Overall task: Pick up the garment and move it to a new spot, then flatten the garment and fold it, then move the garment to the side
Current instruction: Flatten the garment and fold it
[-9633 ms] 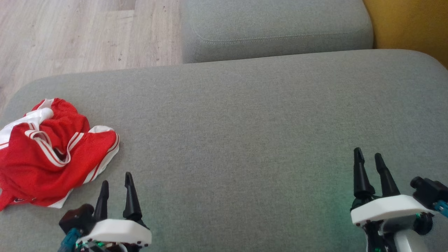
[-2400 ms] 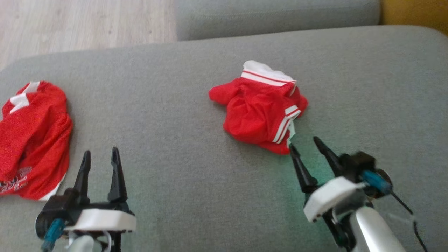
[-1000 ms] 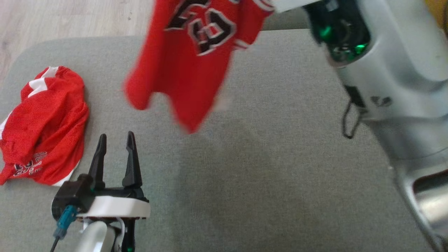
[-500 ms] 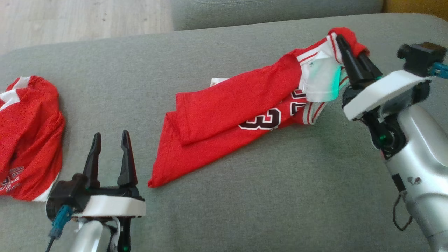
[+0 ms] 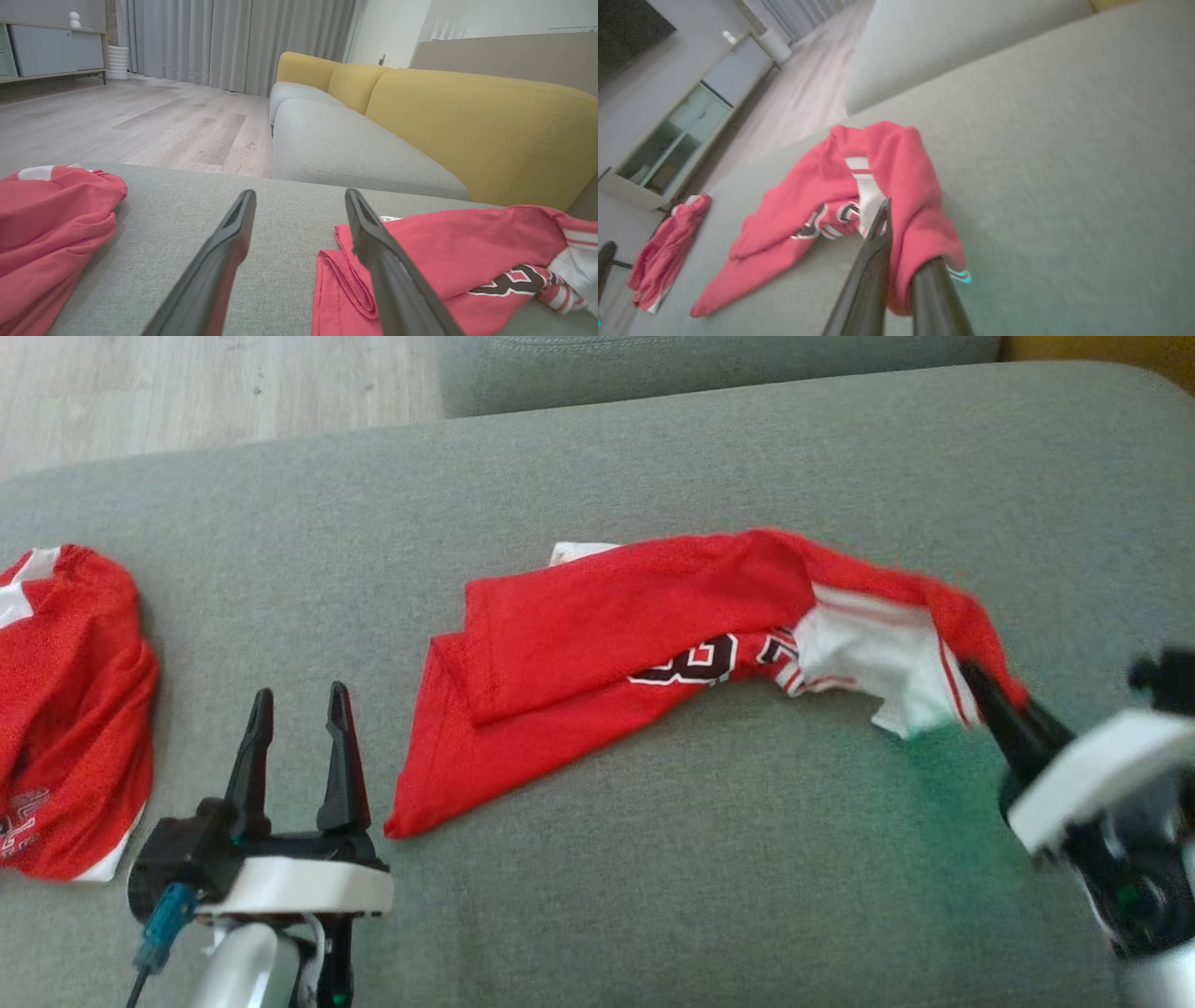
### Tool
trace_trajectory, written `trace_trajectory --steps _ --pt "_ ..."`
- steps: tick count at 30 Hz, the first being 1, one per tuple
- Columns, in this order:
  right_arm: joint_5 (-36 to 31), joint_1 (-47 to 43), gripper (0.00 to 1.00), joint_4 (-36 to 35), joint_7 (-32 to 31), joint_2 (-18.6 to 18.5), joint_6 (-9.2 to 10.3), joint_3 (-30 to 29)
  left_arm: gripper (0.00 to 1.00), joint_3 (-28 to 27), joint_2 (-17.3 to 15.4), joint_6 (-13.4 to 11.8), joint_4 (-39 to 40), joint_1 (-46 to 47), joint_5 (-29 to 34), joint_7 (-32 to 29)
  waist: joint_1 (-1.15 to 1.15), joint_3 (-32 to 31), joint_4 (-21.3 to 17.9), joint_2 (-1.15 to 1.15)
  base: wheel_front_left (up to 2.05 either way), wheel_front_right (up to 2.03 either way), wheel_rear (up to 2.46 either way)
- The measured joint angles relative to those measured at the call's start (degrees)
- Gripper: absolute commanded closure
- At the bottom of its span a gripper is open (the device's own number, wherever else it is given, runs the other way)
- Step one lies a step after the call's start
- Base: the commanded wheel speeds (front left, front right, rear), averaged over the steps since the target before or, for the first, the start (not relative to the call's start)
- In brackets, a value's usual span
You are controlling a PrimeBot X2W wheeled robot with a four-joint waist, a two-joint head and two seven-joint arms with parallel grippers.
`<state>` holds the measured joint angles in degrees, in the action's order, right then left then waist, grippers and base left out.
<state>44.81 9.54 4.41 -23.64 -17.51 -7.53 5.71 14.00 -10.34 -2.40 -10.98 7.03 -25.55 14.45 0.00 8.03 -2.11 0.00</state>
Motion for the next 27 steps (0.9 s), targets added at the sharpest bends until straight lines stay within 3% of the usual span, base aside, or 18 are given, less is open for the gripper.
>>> trace_trajectory --steps 3,6,7,8,12,16,27 --pt "-4.4 -6.7 1.0 -3.9 -6.8 4.0 0.0 -6.7 0.0 0.0 0.2 0.5 -0.1 0.0 0.4 0.0 0.0 0.7 0.6 0.0 0.0 0.0 0.0" --pt "-12.0 -10.8 1.0 -5.2 -14.2 7.4 0.0 -9.5 0.0 0.0 0.3 0.7 -0.5 0.3 0.6 0.0 0.0 1.4 1.2 0.0 0.0 0.0 0.0" --pt "-14.8 -11.3 0.65 -5.6 -14.5 8.5 0.0 -10.7 0.0 0.0 0.4 0.9 -0.6 0.4 0.8 0.0 0.0 1.5 1.4 0.0 0.0 0.0 0.0" --pt "-19.3 -10.9 0.0 -6.0 -14.7 10.3 0.0 -12.9 0.0 -0.1 0.5 0.9 -1.0 0.9 0.9 0.0 0.0 1.7 1.7 0.0 0.0 0.0 0.0" --pt "-27.9 -7.8 0.0 -6.0 -10.2 11.6 0.0 -15.2 0.0 -0.5 0.5 1.0 -1.4 1.1 0.9 0.0 0.0 1.2 1.9 0.0 0.0 0.0 0.0" --pt "-31.7 -4.9 0.0 -6.2 -2.8 11.6 0.0 -16.2 0.0 -0.7 0.8 1.3 -1.8 1.1 1.4 0.0 0.0 -0.1 1.7 0.0 0.0 0.0 0.0" --pt "-36.4 -7.0 0.0 -8.0 14.4 9.3 0.0 -6.3 0.0 -1.5 1.1 1.5 -1.9 -0.4 2.5 0.0 0.0 -3.2 0.8 0.0 0.0 0.0 0.0"
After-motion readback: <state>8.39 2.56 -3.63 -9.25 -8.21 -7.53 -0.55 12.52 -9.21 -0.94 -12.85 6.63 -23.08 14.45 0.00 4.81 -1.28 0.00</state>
